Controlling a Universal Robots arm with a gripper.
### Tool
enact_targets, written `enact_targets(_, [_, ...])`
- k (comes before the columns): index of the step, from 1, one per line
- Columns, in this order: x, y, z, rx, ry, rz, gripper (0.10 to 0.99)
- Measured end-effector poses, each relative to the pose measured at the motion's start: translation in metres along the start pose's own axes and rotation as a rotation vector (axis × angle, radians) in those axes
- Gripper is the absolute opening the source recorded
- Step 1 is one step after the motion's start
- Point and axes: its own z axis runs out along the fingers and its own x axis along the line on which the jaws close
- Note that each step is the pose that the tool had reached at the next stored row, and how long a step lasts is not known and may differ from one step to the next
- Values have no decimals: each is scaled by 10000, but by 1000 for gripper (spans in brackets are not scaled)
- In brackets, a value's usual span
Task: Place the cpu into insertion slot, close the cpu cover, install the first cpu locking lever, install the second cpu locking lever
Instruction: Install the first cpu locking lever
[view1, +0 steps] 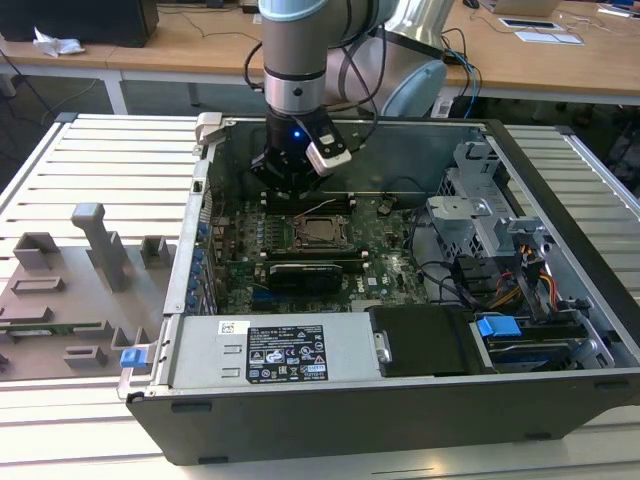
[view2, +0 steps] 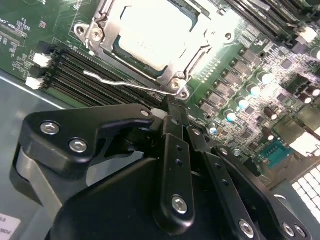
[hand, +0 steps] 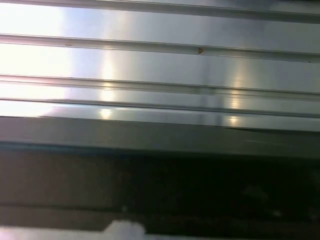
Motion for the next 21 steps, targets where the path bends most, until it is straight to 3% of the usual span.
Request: enact_targets(21, [-347,0,110,-1,29,0,106])
